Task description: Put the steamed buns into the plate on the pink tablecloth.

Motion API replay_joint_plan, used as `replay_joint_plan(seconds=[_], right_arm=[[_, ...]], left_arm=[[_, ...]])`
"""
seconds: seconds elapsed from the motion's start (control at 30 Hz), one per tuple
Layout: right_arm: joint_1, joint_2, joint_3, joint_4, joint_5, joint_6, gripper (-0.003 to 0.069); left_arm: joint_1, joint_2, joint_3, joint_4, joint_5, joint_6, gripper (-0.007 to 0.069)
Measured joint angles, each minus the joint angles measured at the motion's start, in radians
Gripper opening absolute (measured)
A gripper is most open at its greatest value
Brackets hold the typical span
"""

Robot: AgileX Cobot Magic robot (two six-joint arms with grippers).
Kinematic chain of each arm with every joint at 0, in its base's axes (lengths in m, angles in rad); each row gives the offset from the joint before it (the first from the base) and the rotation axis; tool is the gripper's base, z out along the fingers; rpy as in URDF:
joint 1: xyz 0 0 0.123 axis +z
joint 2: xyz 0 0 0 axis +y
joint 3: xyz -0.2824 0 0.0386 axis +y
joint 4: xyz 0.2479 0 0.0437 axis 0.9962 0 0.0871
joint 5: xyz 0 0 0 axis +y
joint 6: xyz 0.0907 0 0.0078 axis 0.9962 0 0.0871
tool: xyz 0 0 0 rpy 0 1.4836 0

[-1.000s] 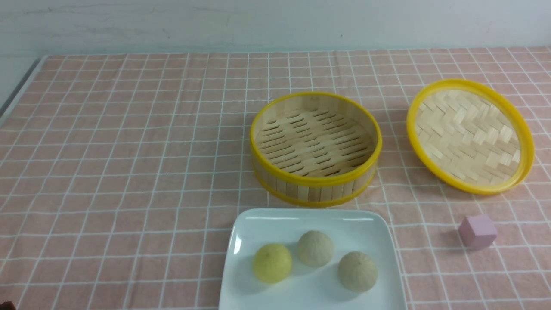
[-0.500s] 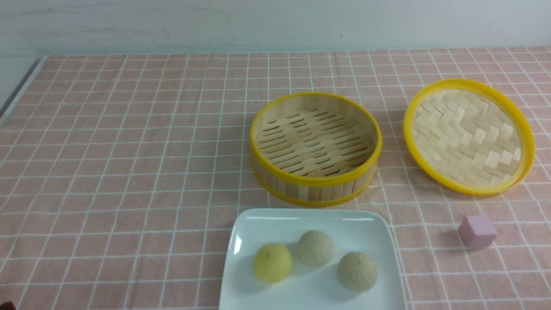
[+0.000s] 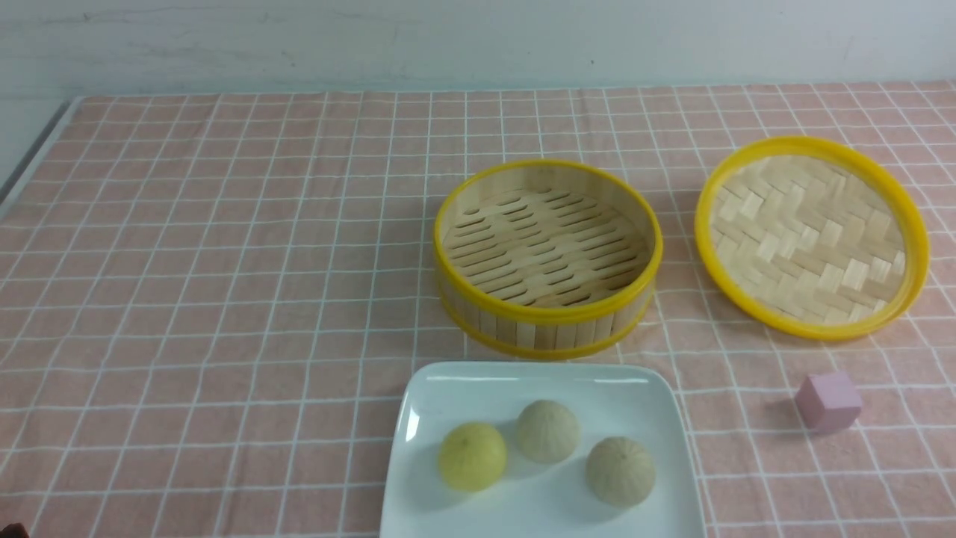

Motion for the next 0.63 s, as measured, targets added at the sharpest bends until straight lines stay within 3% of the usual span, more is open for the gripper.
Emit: replay_joint_plan(seconds=[0.63], right_arm=[[0.000, 0.000, 0.000, 0.001, 0.000, 0.000, 0.0236]], left_arm=[[0.000, 0.000, -0.001, 0.000, 0.000, 0.000, 0.0125]])
